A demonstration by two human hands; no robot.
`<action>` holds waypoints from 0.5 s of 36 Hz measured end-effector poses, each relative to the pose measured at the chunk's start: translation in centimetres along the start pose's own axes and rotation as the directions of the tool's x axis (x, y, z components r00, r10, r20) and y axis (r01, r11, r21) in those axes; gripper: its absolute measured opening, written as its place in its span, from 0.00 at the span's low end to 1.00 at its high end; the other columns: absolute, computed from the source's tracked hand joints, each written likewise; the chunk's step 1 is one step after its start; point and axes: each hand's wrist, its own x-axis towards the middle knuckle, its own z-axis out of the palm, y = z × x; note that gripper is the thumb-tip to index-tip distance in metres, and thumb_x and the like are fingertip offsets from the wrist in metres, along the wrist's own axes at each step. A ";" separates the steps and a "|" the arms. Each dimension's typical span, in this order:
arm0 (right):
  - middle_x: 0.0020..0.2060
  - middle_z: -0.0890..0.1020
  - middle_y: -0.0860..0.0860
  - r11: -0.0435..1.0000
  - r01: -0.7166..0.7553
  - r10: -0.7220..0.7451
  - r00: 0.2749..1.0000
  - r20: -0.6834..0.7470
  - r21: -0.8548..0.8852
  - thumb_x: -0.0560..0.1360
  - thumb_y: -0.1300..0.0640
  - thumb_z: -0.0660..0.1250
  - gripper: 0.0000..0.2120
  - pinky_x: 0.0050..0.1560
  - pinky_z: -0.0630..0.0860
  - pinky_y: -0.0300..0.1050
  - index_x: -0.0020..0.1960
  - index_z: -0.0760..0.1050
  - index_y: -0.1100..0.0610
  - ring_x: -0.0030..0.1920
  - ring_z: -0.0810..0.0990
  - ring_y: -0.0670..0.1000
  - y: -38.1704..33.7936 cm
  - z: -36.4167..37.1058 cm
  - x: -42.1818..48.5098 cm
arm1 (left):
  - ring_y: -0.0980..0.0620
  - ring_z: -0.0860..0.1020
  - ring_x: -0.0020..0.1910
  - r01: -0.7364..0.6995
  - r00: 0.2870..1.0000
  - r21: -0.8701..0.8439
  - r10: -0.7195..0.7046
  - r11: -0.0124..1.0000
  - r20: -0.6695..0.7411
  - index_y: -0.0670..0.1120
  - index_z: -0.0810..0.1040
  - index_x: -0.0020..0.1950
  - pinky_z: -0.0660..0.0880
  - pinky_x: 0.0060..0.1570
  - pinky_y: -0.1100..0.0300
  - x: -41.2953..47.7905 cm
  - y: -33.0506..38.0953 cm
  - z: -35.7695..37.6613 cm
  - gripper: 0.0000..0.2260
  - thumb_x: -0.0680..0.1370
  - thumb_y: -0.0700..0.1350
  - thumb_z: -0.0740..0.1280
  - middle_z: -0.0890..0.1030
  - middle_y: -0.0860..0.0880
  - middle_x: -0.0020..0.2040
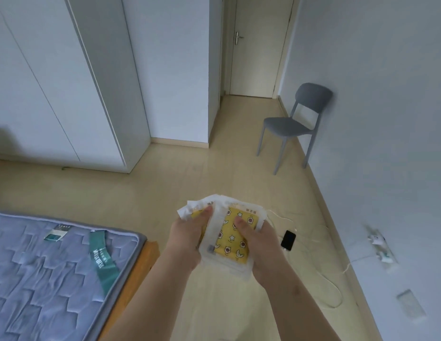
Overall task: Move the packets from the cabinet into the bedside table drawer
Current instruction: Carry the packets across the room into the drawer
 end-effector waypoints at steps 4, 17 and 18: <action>0.41 0.85 0.55 0.999 -0.030 0.030 0.999 0.023 -0.035 0.76 0.59 0.67 0.03 0.44 0.82 0.52 0.47 0.79 0.57 0.41 0.85 0.54 -3.4 -0.2 7.8 | 0.37 0.83 0.44 -0.022 1.000 -0.042 0.021 0.999 -0.017 0.42 0.81 0.49 0.77 0.50 0.37 5.1 3.4 3.4 0.07 0.76 0.45 0.68 0.84 0.38 0.45; 0.40 0.82 0.54 0.951 -0.154 0.191 0.975 -0.115 0.268 0.77 0.57 0.66 0.03 0.39 0.79 0.50 0.47 0.76 0.56 0.38 0.81 0.54 -7.4 7.6 29.9 | 0.40 0.81 0.46 -0.114 0.993 -0.382 0.098 0.917 -0.062 0.41 0.75 0.51 0.77 0.50 0.44 25.2 13.9 5.1 0.09 0.81 0.35 0.56 0.82 0.39 0.49; 0.41 0.82 0.54 0.948 -0.151 0.194 0.972 -0.133 0.279 0.77 0.57 0.66 0.03 0.40 0.79 0.50 0.48 0.76 0.56 0.38 0.81 0.54 -7.8 8.4 31.7 | 0.41 0.81 0.44 -0.114 0.994 -0.421 0.101 0.900 -0.052 0.41 0.75 0.52 0.77 0.49 0.44 27.0 14.9 5.1 0.10 0.81 0.34 0.55 0.81 0.40 0.48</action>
